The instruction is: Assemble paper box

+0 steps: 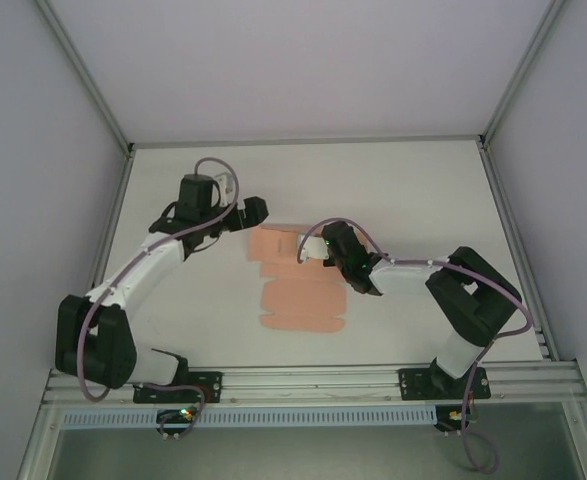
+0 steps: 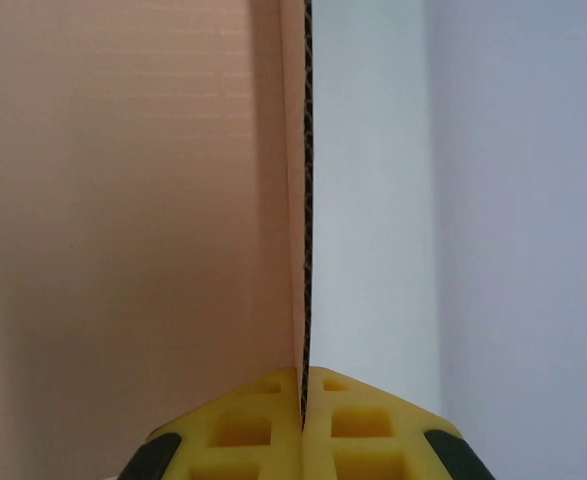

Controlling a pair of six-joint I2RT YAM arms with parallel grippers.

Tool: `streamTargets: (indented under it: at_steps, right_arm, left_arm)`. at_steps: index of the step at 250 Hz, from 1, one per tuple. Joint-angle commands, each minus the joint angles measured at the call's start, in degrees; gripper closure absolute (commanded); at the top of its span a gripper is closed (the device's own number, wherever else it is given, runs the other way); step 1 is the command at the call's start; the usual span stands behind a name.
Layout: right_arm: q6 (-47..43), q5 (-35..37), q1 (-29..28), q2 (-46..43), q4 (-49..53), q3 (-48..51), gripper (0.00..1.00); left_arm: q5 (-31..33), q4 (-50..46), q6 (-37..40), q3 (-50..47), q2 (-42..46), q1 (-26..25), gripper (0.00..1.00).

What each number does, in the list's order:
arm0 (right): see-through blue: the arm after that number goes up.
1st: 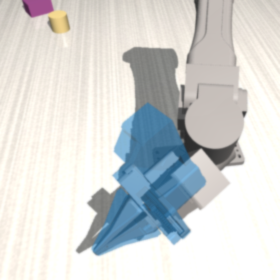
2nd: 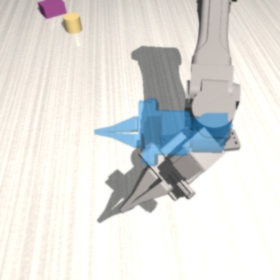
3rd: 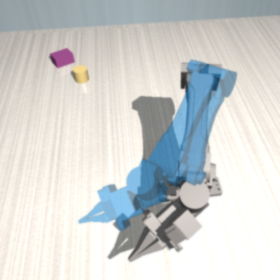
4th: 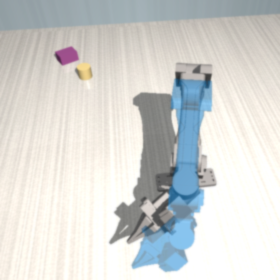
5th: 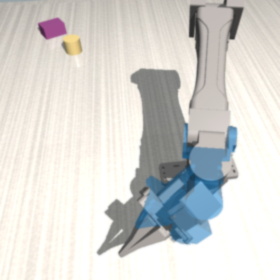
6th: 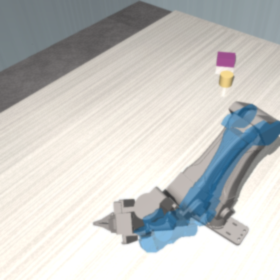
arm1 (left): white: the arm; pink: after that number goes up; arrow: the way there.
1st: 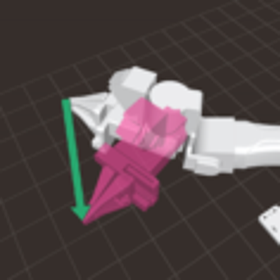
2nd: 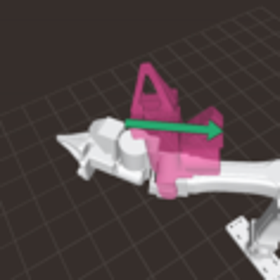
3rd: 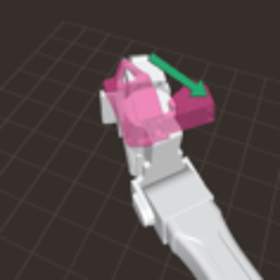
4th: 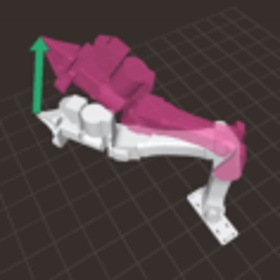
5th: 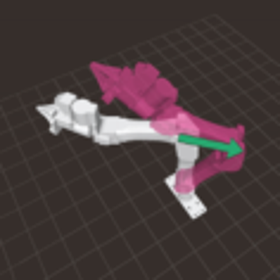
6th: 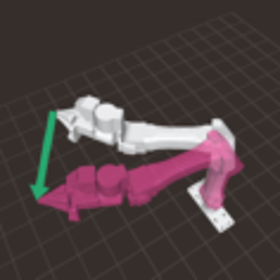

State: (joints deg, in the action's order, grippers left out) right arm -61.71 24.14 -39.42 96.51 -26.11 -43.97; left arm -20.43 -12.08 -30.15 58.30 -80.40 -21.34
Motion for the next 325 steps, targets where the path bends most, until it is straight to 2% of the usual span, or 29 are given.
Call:
streamTargets:
  at_steps: [1,52,73,88,111,153,219,275,325]
  right_arm:
    - [-1.18,3.11,-0.79,-0.74,-7.48,0.41,1.00]
    - [-0.26,2.75,-1.52,-2.85,-8.56,2.17,1.00]
    - [0.14,2.75,-1.66,-3.25,-7.93,2.39,1.00]
    - [0.66,2.99,-1.70,-3.39,-8.16,2.56,1.00]
    - [1.50,3.40,-1.76,-3.54,-9.11,2.92,1.00]
    - [2.71,4.91,-1.71,-3.30,-10.12,2.96,1.00]
    - [4.50,5.20,-1.88,-3.69,-10.33,2.69,1.00]
    - [5.07,2.05,-2.44,-5.08,-11.77,4.31,1.00]
    - [5.37,-0.33,-2.59,-6.19,-11.73,6.29,1.00]
  left_arm:
    - [-6.01,0.71,0.45,3.84,-3.61,-1.30,0.00]
    - [-7.86,-0.30,-0.34,7.14,-8.26,-2.26,0.00]
    - [-9.19,-0.60,-0.22,8.34,-9.95,-2.30,0.05]
    - [-9.42,-1.69,0.50,9.38,-11.03,-4.38,0.10]
    - [-7.62,-4.32,1.31,10.75,-11.88,-5.50,0.13]
    - [-0.68,-10.07,2.24,11.82,-11.89,-7.09,0.16]
    - [-2.80,-7.64,-1.12,10.61,-12.87,-9.64,0.22]
    - [-7.71,0.53,-7.64,10.34,-16.64,-9.51,0.42]
    - [-8.48,4.34,-11.91,9.83,-18.19,-9.26,0.74]
